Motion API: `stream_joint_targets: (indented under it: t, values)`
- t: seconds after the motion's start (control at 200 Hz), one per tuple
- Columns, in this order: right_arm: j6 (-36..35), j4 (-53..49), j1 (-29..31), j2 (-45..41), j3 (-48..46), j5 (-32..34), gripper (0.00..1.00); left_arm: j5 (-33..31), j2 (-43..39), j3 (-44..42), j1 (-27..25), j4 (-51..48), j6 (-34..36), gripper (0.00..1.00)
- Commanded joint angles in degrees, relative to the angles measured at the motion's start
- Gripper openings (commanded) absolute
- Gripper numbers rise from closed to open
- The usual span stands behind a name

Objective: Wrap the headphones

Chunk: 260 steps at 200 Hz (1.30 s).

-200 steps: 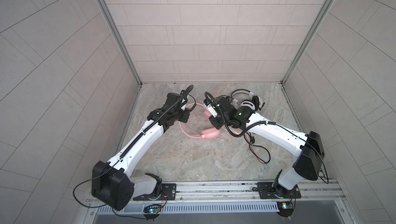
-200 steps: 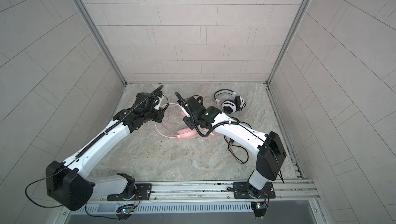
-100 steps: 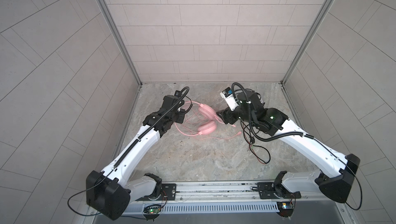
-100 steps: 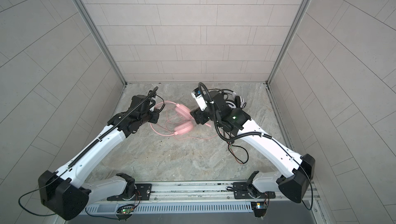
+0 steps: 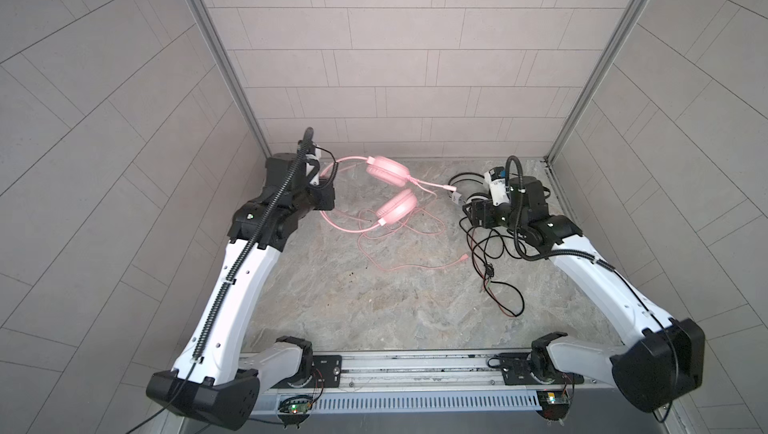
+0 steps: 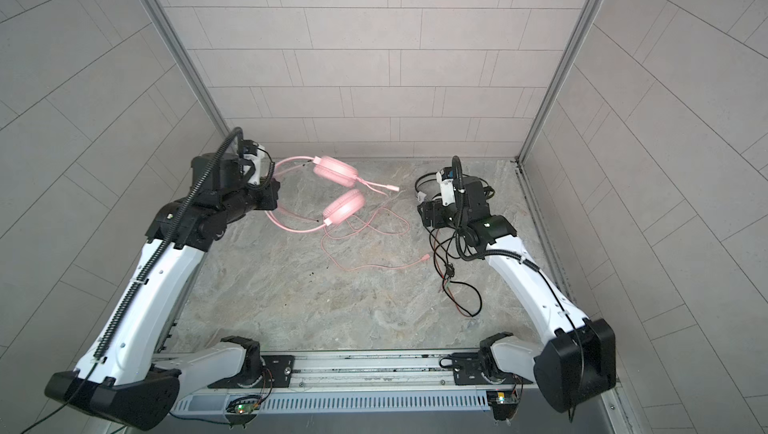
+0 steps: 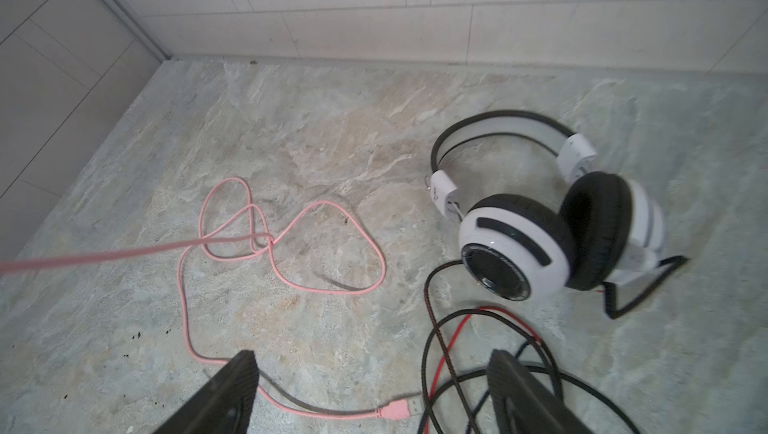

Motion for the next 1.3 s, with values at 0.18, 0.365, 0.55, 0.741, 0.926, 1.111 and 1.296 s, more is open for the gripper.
stream_joint_targets:
  t: [0.18, 0.365, 0.55, 0.741, 0.926, 1.111, 1.296]
  values:
    - [0.11, 8.05, 6.39, 12.75, 1.23, -8.08, 0.84, 28.96, 4.5, 5.65, 19.97, 6.88, -19.32, 0.0]
    - [3.28, 19.24, 13.71, 18.83, 1.61, -7.73, 0.85, 33.58, 4.98, 5.76, 22.07, 17.75, -27.61, 0.0]
    - [5.99, 22.28, 16.96, 25.5, 5.36, -4.45, 0.84, 36.62, 5.22, 7.65, 24.8, 23.39, -34.08, 0.0]
    - [7.98, 21.97, 17.72, 28.45, 10.53, -1.88, 0.84, 38.95, 5.81, 9.54, 27.83, 30.95, -42.6, 0.0]
    - [9.23, 18.74, 18.06, 33.45, 17.75, -3.29, 0.83, 41.51, 9.18, 13.88, 30.91, 40.48, -52.88, 0.0]
    - [12.5, 19.91, 18.75, 36.34, 20.76, -3.27, 0.81, 44.99, 13.89, 16.45, 31.93, 53.46, -64.28, 0.0]
    - [2.48, 12.6, 18.36, 34.3, 21.85, -2.6, 0.81, 46.94, 17.5, 17.48, 33.07, 60.06, -71.01, 0.0]
